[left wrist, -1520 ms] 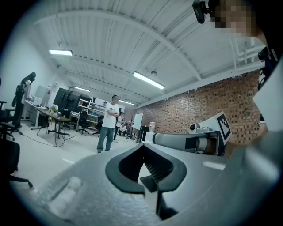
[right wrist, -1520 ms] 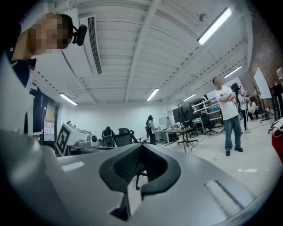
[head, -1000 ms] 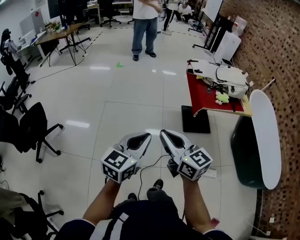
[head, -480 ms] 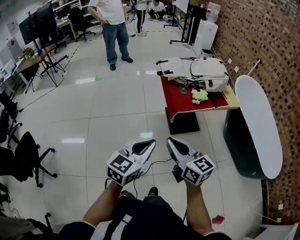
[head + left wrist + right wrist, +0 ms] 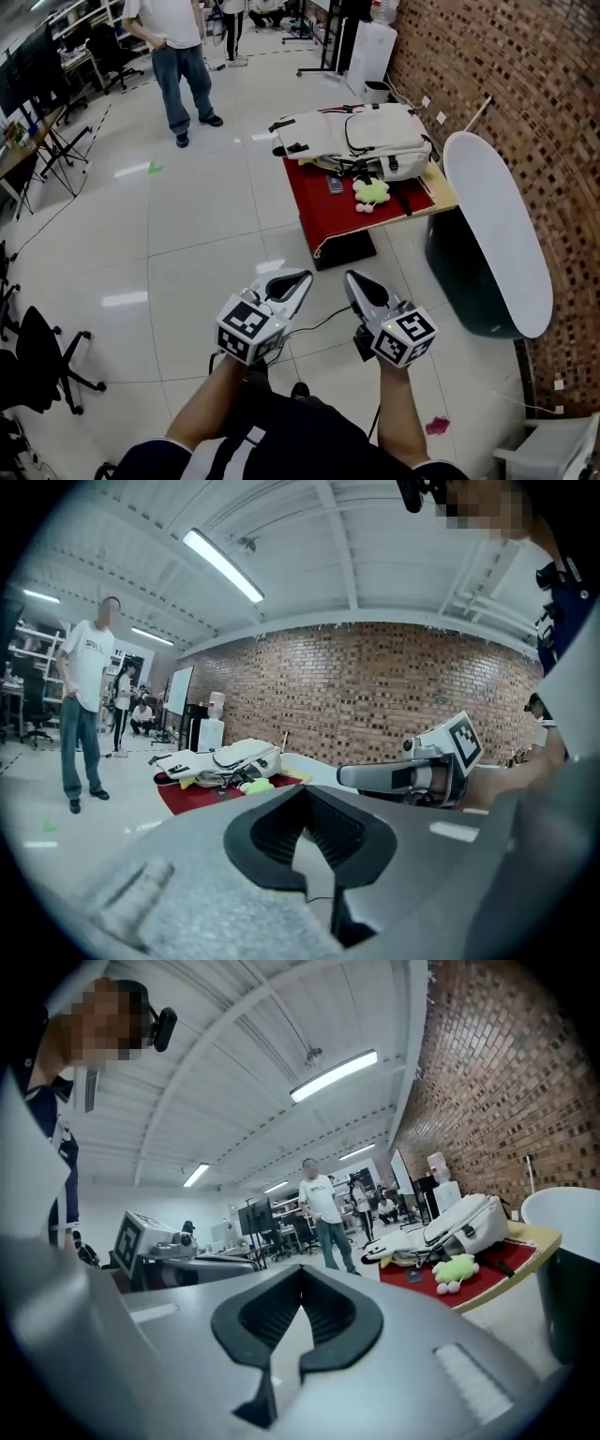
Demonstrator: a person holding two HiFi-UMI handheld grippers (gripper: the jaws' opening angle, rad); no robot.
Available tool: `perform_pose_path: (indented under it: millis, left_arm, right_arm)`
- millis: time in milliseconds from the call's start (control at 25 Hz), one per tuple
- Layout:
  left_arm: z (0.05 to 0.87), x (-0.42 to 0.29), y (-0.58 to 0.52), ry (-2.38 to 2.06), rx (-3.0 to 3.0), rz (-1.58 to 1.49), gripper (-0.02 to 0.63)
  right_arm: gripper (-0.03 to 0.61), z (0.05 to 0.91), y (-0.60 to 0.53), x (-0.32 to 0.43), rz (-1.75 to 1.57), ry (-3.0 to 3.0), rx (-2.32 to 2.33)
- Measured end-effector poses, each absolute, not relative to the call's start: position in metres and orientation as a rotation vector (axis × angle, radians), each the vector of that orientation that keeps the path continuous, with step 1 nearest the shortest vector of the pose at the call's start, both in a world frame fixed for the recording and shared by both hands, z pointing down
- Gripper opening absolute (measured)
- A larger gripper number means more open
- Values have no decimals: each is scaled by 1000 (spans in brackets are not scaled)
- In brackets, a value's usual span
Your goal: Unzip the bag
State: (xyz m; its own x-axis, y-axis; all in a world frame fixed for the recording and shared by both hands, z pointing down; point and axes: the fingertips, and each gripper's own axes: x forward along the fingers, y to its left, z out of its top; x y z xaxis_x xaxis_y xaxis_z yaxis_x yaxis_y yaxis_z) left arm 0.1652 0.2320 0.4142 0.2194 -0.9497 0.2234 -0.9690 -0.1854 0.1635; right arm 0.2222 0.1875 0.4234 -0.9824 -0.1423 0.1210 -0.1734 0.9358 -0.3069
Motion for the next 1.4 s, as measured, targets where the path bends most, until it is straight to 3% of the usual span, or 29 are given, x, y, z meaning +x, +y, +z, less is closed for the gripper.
perform_pose_path:
  millis: [680,1280,1400]
  left_arm:
    - [441,22,63,-1395,2459,63,0]
    - [478,21,-103,-1338,2506,240,11]
    - [495,26,-145,-1335,2471,328,42]
  right_arm:
    - [6,427,66,102,369,-2815,768]
    - [6,447,-88,94,323,-2824,886]
    - [6,459,-126,96,272,-2791,860]
